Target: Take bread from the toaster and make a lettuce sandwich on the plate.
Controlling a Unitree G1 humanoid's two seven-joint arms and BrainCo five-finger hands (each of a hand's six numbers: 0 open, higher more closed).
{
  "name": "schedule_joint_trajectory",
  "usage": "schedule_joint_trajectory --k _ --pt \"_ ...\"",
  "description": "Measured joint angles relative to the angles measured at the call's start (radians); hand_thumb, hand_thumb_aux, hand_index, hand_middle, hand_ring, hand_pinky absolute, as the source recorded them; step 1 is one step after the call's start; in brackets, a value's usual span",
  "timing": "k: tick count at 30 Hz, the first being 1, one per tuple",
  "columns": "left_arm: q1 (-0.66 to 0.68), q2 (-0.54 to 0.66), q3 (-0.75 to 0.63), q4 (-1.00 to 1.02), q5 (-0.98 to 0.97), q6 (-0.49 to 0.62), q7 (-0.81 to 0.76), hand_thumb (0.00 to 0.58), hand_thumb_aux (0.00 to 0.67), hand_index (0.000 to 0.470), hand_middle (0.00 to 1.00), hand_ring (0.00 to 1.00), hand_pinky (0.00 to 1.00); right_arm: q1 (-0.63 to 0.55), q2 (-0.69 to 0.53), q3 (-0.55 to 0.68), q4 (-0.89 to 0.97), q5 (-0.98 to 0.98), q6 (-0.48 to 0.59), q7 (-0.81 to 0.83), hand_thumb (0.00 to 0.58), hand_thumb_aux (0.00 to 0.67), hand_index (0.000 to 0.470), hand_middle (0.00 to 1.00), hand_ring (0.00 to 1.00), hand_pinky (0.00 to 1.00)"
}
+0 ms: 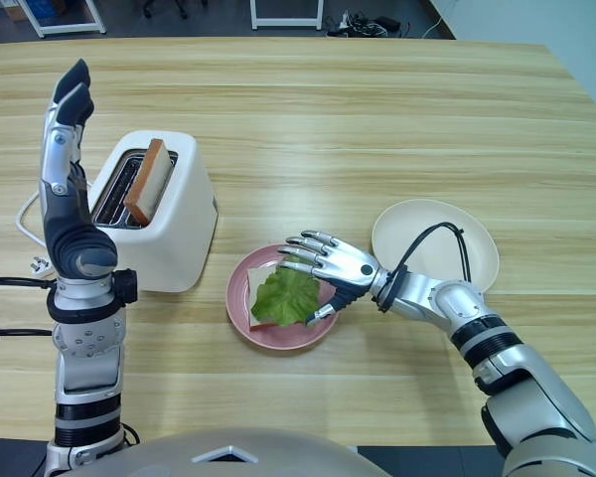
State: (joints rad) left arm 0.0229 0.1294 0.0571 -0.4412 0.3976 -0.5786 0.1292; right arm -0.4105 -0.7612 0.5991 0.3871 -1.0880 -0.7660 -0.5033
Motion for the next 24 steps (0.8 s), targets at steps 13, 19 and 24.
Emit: schedule_joint_trajectory --k 13,19,24 --pt "-0.037 0.201 0.276 0.051 0.126 0.16 0.011 0.0 0.0 0.0 0.0 0.0 0.0 0.158 -0.07 -0.316 -0.147 0.194 0.012 -0.123 0.0 0.0 0.0 0.0 0.0 0.0" --pt "-0.037 0.283 0.194 0.263 0.282 0.338 -0.057 0.0 0.0 0.0 0.0 0.0 0.0 0.254 0.037 -0.608 -0.358 0.517 -0.05 -0.223 0.0 0.0 0.0 0.0 0.0 0.0" --pt "-0.021 0.314 0.087 0.32 0.369 0.371 -0.073 0.0 0.0 0.0 0.0 0.0 0.0 0.279 0.119 -0.705 -0.527 0.562 -0.061 -0.169 0.0 0.0 0.0 0.0 0.0 0.0"
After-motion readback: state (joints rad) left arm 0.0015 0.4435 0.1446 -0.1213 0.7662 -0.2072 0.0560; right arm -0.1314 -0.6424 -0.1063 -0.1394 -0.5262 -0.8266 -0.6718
